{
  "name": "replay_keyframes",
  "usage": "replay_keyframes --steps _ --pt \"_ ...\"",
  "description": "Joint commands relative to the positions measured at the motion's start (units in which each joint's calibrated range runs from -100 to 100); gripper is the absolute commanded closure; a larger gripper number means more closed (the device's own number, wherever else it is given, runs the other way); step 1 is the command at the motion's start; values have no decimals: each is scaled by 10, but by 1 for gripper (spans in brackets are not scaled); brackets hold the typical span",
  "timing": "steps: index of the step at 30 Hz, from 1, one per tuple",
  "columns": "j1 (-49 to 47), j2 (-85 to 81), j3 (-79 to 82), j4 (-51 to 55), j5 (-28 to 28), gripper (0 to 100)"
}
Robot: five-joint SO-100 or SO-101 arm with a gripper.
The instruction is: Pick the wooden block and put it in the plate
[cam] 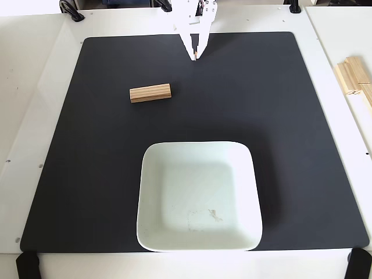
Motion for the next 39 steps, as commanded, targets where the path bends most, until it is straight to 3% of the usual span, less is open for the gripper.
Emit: replay_keyframes --steps 1,17,28,34,39 --pt "-2 -2 2 4 -1 98" --pt "-4 10 -42 11 -1 99" --pt "-5 333 -395 12 -6 99" --pt "49 524 -672 12 -103 99" --pt "149 683 -878 12 -185 99"
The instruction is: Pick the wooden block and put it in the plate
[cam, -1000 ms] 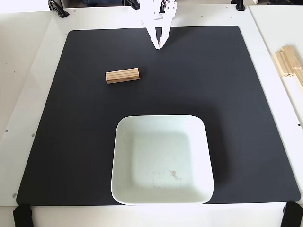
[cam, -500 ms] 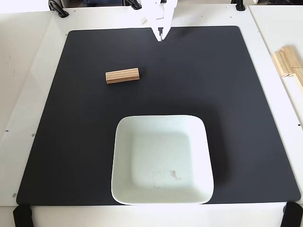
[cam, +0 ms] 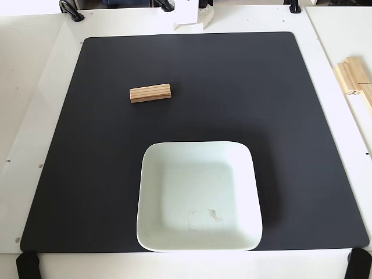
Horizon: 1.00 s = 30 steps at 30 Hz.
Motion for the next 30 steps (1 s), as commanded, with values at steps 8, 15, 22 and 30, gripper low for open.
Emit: replay_keyframes --steps 8,15,22,30 --pt "180 295 -304 91 -97 99" --pt "244 417 -321 146 -140 99" --pt "262 473 -275 40 -193 99" --pt "256 452 -142 -55 -161 95"
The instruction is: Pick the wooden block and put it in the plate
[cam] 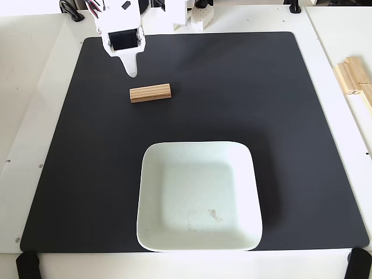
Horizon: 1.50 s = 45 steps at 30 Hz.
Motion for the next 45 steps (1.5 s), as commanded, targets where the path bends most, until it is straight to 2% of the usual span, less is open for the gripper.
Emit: replay_keyframes --steps 1,7,12,22,35,39,45 --pt "3 -33 54 -28 17 93" --pt "2 -83 143 -56 39 79" --pt "-17 -100 166 -55 37 73" --pt "-38 -91 168 -61 35 74" --pt "-41 -84 253 -174 18 74" --pt "-40 -46 241 -169 16 74" --pt "-40 4 177 -165 -16 74"
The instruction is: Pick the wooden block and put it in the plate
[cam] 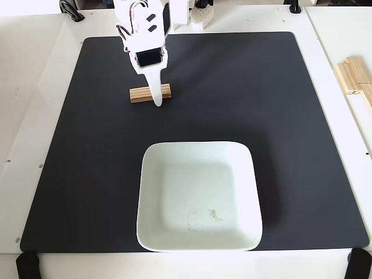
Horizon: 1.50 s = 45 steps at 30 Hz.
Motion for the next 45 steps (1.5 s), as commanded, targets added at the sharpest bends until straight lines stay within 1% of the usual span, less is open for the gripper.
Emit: replay_keyframes --steps 1,3,10,17,18,20,24,30,33,36,39,41,45 --pt "-2 19 -33 1 -8 75" --pt "-1 24 -35 1 -8 79" --pt "0 24 -31 1 -8 100" --pt "3 20 -27 1 -2 99" --pt "5 13 -27 1 7 99" --pt "6 -26 -24 3 30 99" --pt "-3 -153 6 43 85 99" --pt "-51 -377 63 154 163 99" --pt "-94 -476 68 204 222 99" --pt "-133 -546 53 210 286 99" --pt "-157 -551 14 208 345 99" --pt "-164 -528 -27 190 369 99" --pt "-182 -416 -111 89 372 99"
